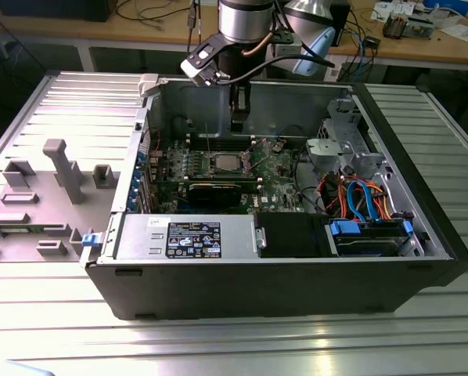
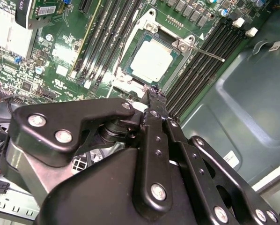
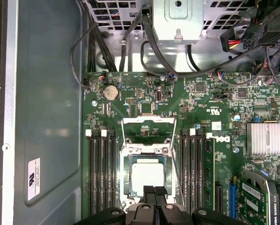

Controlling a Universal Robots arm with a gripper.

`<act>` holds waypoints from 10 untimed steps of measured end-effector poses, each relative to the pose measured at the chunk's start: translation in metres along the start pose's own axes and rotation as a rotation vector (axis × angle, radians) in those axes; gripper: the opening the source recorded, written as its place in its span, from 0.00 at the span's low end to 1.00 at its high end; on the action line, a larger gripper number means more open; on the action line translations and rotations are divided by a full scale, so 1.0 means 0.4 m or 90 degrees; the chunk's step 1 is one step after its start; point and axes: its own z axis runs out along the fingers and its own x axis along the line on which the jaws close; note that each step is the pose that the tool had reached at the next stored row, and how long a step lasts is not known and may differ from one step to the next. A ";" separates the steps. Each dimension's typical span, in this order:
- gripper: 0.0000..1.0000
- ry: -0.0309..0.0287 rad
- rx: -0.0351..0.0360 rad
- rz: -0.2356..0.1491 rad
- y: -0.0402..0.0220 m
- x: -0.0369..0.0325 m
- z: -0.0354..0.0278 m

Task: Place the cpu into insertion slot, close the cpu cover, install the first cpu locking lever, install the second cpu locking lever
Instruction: 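Close the cpu cover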

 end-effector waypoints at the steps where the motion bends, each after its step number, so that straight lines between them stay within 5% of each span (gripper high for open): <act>1: 0.11 0.0000 0.0000 0.000 0.000 0.000 -0.001; 10: 0.11 -0.0001 0.0001 0.000 0.004 0.000 -0.001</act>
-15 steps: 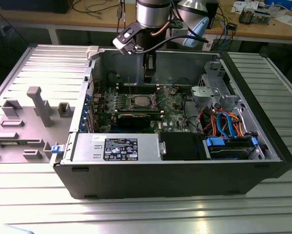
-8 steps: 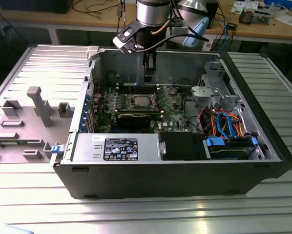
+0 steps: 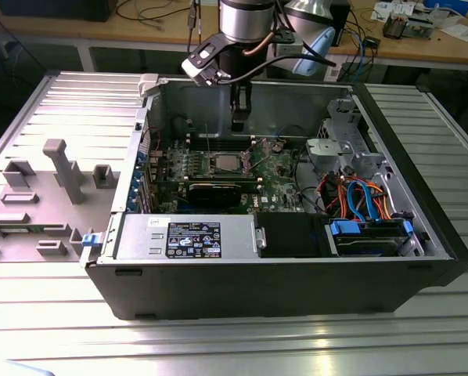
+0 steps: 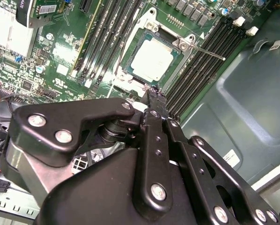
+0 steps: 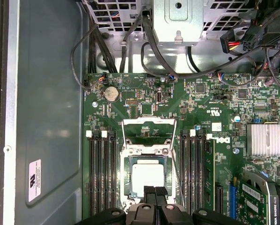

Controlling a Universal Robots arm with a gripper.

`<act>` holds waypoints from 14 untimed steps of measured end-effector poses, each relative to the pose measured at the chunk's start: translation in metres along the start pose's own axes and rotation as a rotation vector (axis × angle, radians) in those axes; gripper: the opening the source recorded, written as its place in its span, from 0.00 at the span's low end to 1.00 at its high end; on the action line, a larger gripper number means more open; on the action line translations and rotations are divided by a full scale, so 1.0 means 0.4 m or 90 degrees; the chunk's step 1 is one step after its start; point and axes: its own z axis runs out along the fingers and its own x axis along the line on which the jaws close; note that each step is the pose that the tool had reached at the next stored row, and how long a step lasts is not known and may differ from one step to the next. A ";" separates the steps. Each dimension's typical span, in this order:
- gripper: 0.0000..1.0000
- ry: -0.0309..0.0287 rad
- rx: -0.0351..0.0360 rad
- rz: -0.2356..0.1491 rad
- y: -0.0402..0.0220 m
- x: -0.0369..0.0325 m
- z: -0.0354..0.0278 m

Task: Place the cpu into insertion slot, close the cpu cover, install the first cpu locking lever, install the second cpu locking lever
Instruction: 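Close the cpu cover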

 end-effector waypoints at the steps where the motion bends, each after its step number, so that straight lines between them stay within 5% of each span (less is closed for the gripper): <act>1: 0.11 0.0000 0.0000 0.000 0.001 0.000 0.000; 7: 0.11 0.0001 0.0000 0.000 0.002 0.000 -0.007; 14: 0.11 0.0001 0.0000 0.000 0.025 0.000 -0.003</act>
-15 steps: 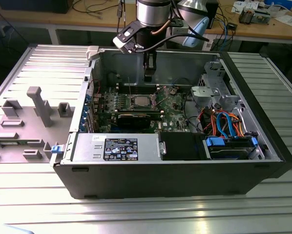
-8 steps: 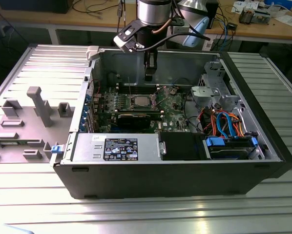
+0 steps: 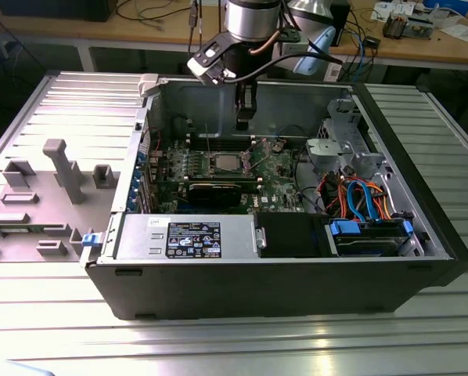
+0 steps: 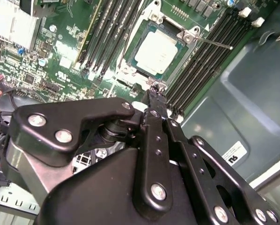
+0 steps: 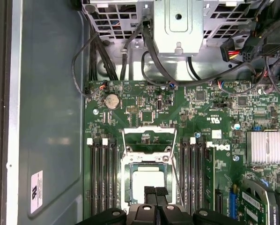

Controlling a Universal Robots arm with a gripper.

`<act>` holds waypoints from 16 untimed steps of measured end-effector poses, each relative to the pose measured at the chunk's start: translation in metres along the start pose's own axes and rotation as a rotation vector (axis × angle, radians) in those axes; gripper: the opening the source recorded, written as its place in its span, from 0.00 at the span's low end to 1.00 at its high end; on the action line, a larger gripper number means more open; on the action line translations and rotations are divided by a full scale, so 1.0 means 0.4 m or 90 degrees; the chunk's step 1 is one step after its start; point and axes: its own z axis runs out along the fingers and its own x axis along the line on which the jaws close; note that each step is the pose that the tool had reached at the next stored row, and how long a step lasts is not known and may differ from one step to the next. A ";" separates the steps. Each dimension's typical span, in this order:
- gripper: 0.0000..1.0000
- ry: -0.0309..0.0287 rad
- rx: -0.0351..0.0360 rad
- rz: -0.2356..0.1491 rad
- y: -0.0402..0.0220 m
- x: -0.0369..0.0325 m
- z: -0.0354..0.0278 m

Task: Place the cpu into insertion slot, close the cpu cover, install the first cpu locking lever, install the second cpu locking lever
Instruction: 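Close the cpu cover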

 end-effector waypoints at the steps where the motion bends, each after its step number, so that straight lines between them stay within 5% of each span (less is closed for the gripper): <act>1: 0.11 0.0000 0.0000 0.000 0.000 0.000 0.006; 5: 0.11 0.0000 0.0000 0.000 0.000 0.000 0.020; 16: 0.11 0.0001 0.0000 0.000 0.004 0.000 0.022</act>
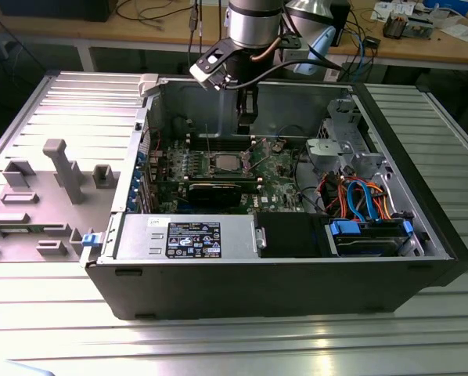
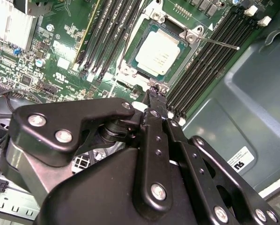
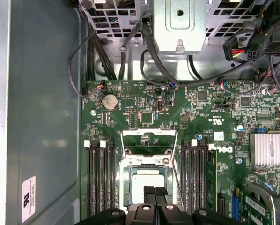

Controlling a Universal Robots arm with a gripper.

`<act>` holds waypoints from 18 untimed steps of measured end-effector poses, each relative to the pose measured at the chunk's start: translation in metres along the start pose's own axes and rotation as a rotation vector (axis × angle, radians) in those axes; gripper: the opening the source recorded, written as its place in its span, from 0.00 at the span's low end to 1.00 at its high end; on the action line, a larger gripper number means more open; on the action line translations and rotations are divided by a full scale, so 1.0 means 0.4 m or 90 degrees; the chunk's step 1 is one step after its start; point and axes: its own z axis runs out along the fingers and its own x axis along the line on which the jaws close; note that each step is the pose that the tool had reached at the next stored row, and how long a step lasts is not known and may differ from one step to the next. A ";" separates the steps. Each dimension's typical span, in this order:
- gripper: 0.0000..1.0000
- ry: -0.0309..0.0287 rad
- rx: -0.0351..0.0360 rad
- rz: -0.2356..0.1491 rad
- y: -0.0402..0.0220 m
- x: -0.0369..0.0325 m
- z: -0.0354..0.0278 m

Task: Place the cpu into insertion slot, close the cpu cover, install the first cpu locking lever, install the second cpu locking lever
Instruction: 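Close the cpu cover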

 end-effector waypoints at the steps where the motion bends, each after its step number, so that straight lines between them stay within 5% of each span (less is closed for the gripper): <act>1: 0.11 0.0000 0.0000 0.000 0.000 0.000 0.000; 9: 0.11 0.0000 0.0000 0.000 0.004 0.000 0.000; 18: 0.11 0.0000 0.0001 0.000 0.027 0.000 0.000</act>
